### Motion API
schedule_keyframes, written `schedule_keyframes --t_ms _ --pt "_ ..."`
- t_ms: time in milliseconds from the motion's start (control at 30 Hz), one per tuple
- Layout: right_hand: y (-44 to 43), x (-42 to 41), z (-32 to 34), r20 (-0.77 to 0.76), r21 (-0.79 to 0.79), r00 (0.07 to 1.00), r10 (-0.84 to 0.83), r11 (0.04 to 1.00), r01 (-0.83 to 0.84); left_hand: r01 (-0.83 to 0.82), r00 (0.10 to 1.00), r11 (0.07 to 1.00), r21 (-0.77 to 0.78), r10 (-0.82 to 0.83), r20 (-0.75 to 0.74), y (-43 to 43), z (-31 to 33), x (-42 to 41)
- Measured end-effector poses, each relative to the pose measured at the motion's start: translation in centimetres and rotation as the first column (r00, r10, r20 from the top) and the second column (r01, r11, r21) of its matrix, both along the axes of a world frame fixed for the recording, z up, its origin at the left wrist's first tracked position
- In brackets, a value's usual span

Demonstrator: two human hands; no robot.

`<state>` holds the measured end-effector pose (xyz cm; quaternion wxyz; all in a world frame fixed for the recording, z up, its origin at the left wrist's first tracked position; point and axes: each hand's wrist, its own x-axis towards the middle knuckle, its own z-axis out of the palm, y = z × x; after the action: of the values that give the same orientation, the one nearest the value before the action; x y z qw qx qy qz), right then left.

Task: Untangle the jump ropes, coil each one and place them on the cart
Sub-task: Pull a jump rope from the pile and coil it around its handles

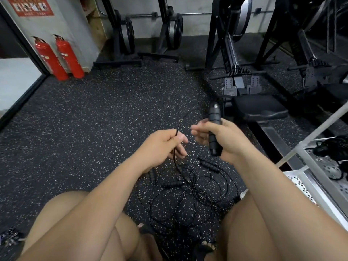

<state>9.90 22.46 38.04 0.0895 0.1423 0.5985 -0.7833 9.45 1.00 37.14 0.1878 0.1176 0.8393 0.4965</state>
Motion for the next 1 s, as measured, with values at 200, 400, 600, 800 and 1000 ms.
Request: schedule_keyframes --t_ms 200,400,600,800,1000 --pt "-3.1 1.0 -1.4 -0.006 0.178 0.980 0.201 0.964 -0.197 -0.246 0.968 0.924 0.294 0.251 0.021 0.2 0.5 -1.1" --pt "-4.8 2.0 -1.1 -0.051 0.097 0.955 0.293 0.953 -0.287 -0.383 0.923 0.823 0.421 0.359 0.138 0.1 0.9 -1.5" --pt "-5.3 2.5 -1.1 -0.044 0.087 0.940 0.339 0.938 -0.334 -0.508 0.861 0.666 0.546 0.399 0.314 -0.8 0.5 -2.1" --pt "-6.5 2.5 -1.8 -0.038 0.030 0.956 0.292 0.956 -0.291 -0.575 0.817 0.604 0.551 0.397 0.418 0.0 -0.1 -2.1" --pt "-6.5 2.8 -1.7 -0.021 0.095 0.965 0.262 0.961 -0.259 -0.558 0.828 0.651 0.515 0.394 0.399 0.7 -0.5 -1.8"
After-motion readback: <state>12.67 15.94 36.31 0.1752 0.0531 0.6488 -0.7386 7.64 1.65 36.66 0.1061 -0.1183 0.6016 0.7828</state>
